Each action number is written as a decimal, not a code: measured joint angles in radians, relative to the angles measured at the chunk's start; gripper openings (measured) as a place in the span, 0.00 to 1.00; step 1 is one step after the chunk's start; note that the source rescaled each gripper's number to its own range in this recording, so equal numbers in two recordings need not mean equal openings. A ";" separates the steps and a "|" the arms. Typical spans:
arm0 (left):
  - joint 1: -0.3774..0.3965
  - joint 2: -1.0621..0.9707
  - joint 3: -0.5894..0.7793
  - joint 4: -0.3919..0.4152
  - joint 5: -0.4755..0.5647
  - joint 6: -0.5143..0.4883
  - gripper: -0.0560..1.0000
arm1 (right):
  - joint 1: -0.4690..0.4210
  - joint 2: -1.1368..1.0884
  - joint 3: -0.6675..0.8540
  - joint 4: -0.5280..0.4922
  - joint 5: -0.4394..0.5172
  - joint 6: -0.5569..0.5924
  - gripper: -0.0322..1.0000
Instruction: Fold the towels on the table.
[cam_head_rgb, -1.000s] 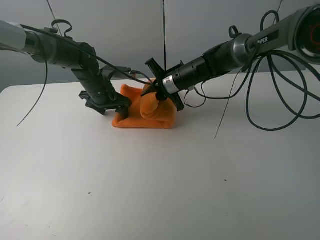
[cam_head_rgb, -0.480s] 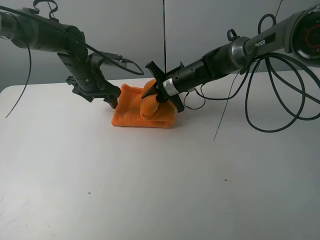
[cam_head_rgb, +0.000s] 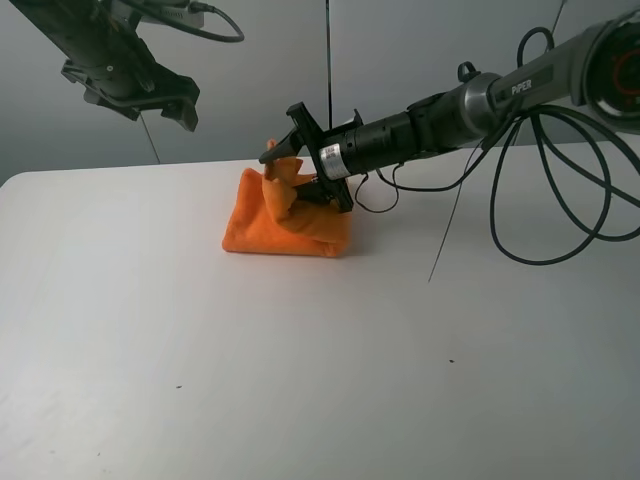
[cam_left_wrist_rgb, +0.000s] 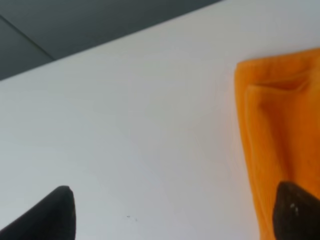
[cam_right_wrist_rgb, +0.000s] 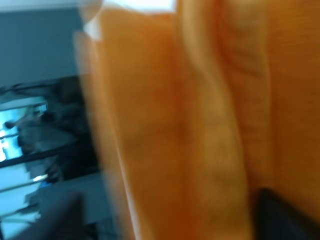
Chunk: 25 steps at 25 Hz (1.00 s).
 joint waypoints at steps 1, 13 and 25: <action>0.000 -0.022 0.000 0.000 0.002 -0.002 1.00 | 0.000 -0.005 0.000 0.013 0.012 -0.012 0.87; 0.006 -0.111 0.000 -0.003 0.060 -0.004 1.00 | 0.115 -0.038 0.000 -0.048 -0.027 -0.020 1.00; 0.024 -0.218 0.005 -0.025 0.197 -0.025 1.00 | 0.046 -0.203 0.000 -0.268 -0.043 -0.049 1.00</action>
